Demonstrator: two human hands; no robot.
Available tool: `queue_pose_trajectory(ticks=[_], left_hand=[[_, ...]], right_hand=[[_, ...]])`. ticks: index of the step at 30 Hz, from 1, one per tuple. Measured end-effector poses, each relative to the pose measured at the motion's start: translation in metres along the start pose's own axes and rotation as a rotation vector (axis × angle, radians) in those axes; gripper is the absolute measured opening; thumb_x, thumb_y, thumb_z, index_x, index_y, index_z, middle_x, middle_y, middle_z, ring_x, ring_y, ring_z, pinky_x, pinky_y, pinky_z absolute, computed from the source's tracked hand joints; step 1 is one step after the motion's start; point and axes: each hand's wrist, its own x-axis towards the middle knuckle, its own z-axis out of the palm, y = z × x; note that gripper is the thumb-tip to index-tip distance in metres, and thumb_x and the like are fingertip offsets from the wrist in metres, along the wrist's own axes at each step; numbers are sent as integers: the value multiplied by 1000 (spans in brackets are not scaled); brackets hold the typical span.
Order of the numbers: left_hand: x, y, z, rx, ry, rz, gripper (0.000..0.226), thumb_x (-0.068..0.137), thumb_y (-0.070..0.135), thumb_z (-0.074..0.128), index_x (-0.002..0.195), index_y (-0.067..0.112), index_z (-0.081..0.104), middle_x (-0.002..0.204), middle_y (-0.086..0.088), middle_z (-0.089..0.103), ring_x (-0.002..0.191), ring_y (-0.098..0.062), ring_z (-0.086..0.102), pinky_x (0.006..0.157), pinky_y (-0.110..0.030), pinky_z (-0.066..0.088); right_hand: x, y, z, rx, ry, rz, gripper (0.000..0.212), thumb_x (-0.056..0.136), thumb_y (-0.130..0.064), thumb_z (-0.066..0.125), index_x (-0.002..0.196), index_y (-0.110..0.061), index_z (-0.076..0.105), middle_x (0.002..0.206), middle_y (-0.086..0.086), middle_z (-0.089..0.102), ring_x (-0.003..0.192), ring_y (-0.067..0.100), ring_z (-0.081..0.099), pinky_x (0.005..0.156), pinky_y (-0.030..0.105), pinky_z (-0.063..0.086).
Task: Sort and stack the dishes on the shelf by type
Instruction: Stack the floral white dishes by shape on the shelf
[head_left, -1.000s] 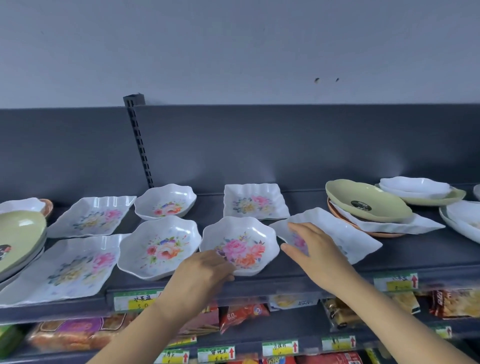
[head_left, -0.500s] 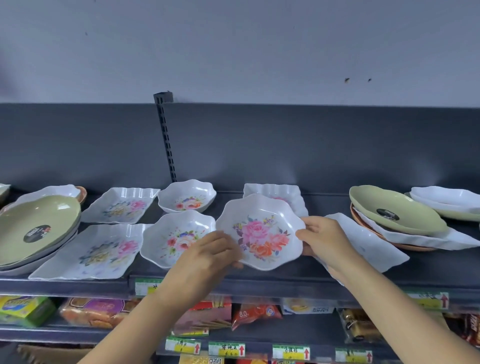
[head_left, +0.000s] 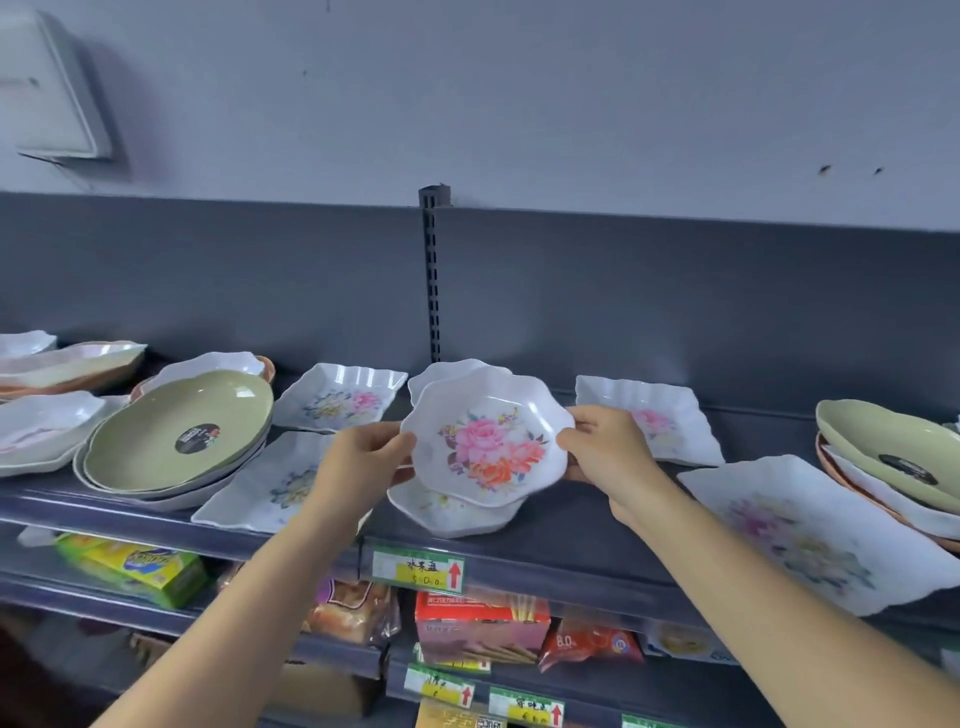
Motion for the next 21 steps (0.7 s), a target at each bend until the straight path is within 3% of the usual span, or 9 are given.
queue_pose_trajectory(ticks=[3, 5, 6, 8, 11, 17, 19, 21], left_hand=[[12, -9, -13, 161, 56, 2, 27, 83, 7, 49, 63, -3, 65, 67, -16, 69, 60, -18, 60, 64, -26, 52], [16, -15, -18, 252, 82, 3, 39, 82, 5, 48, 43, 7, 49, 42, -3, 54, 45, -10, 49, 59, -23, 40], [18, -18, -19, 294, 90, 4, 45, 82, 3, 47, 38, 13, 41, 37, 1, 46, 42, -11, 42, 57, -22, 34], [24, -22, -21, 371, 89, 15, 46, 82, 3, 46, 39, 16, 35, 38, 3, 40, 48, -17, 34, 57, -25, 26], [33, -28, -21, 429, 51, 21, 46, 82, 4, 47, 40, 14, 33, 40, 1, 36, 48, -19, 28, 54, -26, 23], [45, -30, -18, 534, 4, 109, 28, 77, 0, 46, 55, 9, 30, 58, -12, 26, 55, -18, 16, 52, -27, 11], [49, -33, -19, 609, -3, 142, 28, 77, 0, 46, 56, 10, 30, 58, -10, 27, 55, -16, 15, 50, -26, 10], [52, -37, -20, 677, -25, 168, 27, 81, 5, 48, 57, 12, 37, 59, -7, 32, 55, -17, 21, 48, -25, 17]], right_hand=[[10, 6, 20, -159, -2, -40, 24, 76, 3, 46, 90, 5, 66, 91, 22, 70, 84, 34, 70, 74, 52, 59], [14, 11, 31, -261, -2, -47, 24, 72, 0, 45, 86, 8, 62, 83, 23, 69, 76, 39, 68, 70, 50, 59], [16, 15, 35, -305, -2, -47, 21, 71, -1, 45, 82, 9, 60, 75, 20, 66, 68, 39, 62, 62, 43, 57], [15, 18, 40, -386, 5, -49, 9, 71, -1, 45, 68, 6, 51, 64, 13, 52, 60, 26, 47, 56, 30, 36], [14, 20, 44, -430, 19, -29, 14, 73, 0, 45, 63, -8, 41, 64, 11, 41, 61, 20, 35, 54, 30, 19], [16, 26, 46, -483, 43, -29, 31, 71, 3, 42, 55, -16, 24, 58, 6, 26, 61, 20, 21, 53, 31, 11], [14, 27, 45, -503, 36, -27, 26, 72, 3, 43, 55, -13, 32, 55, 1, 23, 58, 18, 19, 54, 31, 12], [14, 29, 44, -508, 18, -5, 16, 75, 1, 44, 61, -6, 49, 57, 0, 33, 55, 18, 26, 52, 30, 18]])
